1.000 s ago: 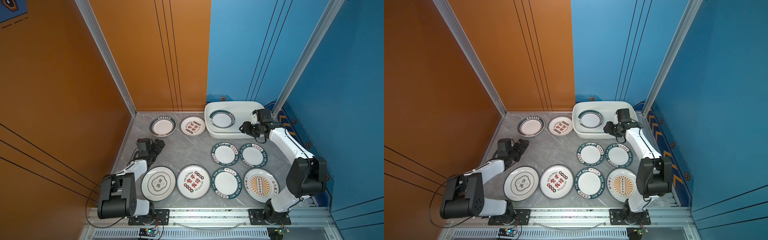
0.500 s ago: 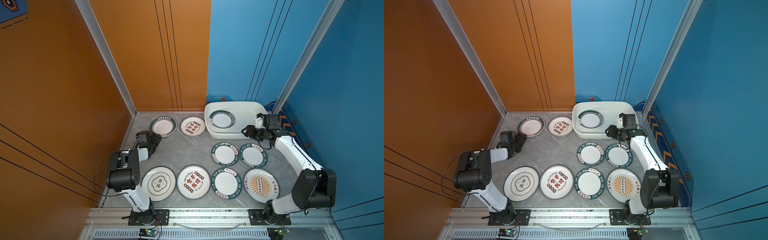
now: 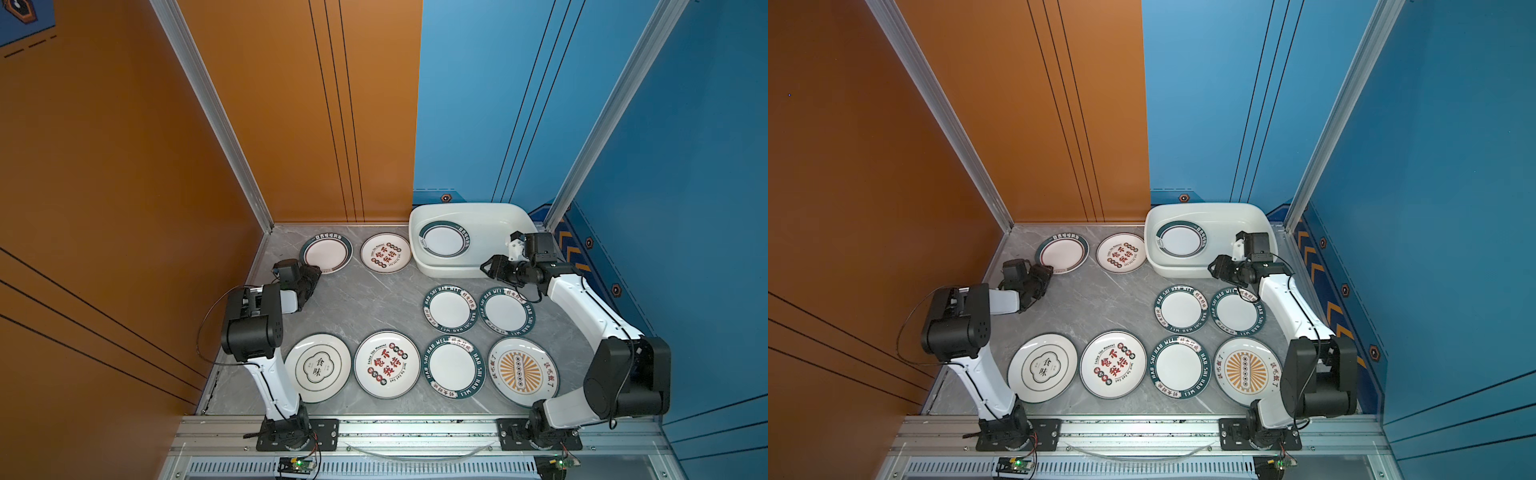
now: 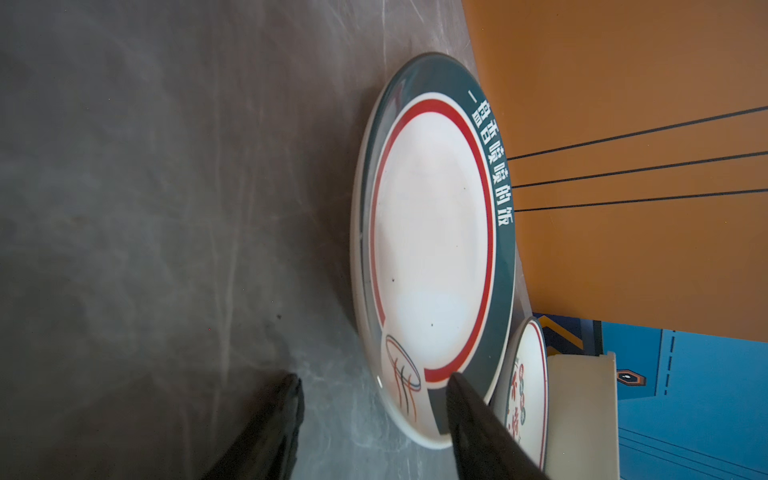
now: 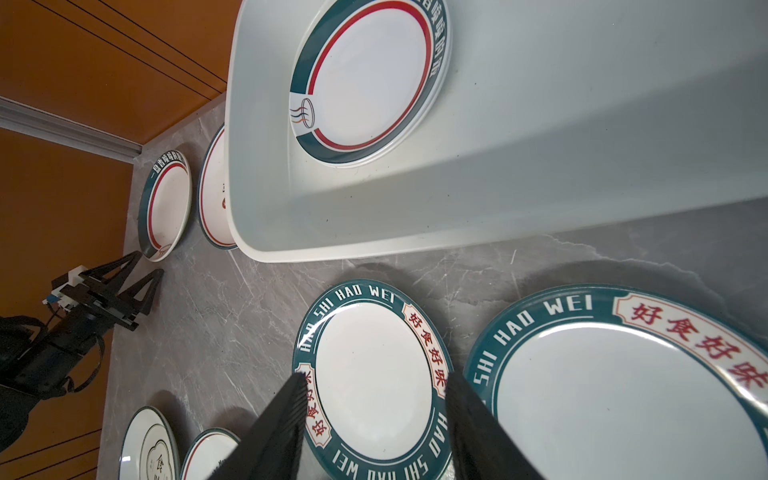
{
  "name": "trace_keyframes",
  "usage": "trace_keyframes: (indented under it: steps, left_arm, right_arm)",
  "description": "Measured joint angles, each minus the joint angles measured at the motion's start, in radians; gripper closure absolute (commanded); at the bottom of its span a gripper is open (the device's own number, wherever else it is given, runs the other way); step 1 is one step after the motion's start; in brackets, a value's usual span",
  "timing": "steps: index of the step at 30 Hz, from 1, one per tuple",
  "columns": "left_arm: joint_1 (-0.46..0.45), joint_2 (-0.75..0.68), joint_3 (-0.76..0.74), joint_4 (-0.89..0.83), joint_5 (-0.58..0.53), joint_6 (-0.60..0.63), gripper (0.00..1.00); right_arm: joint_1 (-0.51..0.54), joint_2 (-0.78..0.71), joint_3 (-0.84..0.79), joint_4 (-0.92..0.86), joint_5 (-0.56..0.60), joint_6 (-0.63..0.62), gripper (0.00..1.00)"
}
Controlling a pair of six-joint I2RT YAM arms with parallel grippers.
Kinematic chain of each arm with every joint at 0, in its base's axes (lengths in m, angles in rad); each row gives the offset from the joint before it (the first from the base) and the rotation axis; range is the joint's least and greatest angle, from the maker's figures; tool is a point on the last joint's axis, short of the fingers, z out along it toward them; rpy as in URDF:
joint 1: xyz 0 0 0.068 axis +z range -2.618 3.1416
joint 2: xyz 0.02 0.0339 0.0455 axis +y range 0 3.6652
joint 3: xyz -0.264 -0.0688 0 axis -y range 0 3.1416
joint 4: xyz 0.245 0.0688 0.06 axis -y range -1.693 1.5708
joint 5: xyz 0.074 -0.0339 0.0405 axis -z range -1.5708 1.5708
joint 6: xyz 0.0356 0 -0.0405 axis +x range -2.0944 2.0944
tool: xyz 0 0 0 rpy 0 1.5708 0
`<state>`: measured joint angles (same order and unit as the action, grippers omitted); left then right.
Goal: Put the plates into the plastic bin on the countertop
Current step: 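Withdraw right gripper from bin while left gripper moves to a plate near the bin, then grip edge of the green-and-red-rimmed plate with left gripper and tilt upright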
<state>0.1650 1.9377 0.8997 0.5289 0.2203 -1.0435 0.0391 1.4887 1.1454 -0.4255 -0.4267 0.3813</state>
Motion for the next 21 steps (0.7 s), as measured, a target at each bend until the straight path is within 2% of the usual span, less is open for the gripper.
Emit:
trace_keyframes:
  steps: [7, 13, 21]
  left_arm:
    - [0.005, 0.06, 0.04, 0.038, 0.014, 0.005, 0.63]
    - [0.006, 0.096, 0.068, 0.058, 0.021, 0.006, 0.68]
    - [0.019, 0.127, 0.092, 0.062, 0.039, 0.007, 0.83]
  right_arm:
    - [0.009, 0.0, -0.002, 0.0, 0.0, 0.0, 0.44]
    - [0.028, 0.002, -0.003, 0.0, 0.0, 0.0, 0.45]
    - [0.047, 0.01, -0.005, 0.0, 0.005, 0.0, 0.45]
